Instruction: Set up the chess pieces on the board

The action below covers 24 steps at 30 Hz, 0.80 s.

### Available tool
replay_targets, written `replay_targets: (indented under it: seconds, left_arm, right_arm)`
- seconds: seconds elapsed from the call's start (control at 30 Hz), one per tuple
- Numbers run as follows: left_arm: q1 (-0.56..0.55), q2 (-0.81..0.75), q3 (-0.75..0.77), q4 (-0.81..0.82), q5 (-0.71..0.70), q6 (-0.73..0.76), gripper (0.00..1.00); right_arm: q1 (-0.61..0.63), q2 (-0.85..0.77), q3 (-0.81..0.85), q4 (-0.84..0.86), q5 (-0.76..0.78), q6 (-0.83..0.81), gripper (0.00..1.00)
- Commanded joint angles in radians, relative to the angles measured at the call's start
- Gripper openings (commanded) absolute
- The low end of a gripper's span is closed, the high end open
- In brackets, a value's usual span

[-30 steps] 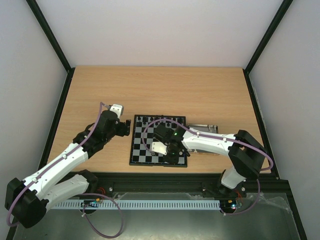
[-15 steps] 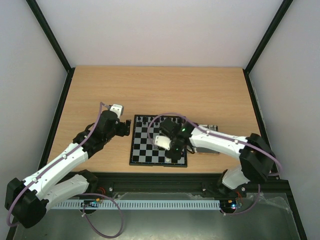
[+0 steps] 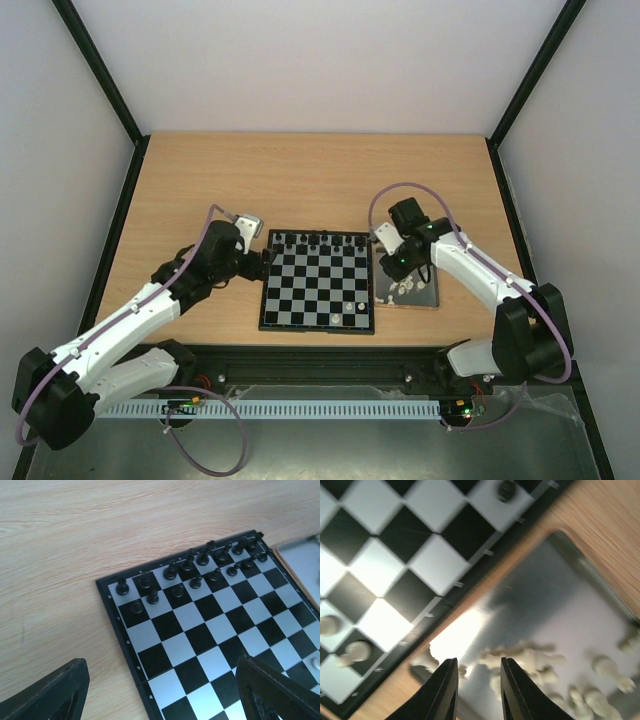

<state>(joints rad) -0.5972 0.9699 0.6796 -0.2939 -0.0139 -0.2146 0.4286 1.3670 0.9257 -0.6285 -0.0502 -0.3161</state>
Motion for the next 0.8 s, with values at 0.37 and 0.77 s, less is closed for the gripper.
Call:
replay_targets:
  seconds: [0.37, 0.77]
  left_arm:
    - [-0.039, -0.001, -0.004, 0.018, 0.016, 0.013, 0.83]
    - [-0.042, 0.005, -0.005, 0.016, 0.005, 0.011, 0.83]
  right_arm:
    - [-0.19, 0.004, -0.088, -0.066, 0.083, 0.004, 0.22]
    - [-0.189, 0.092, -0.111, -0.033, 0.064, -0.005, 0.16]
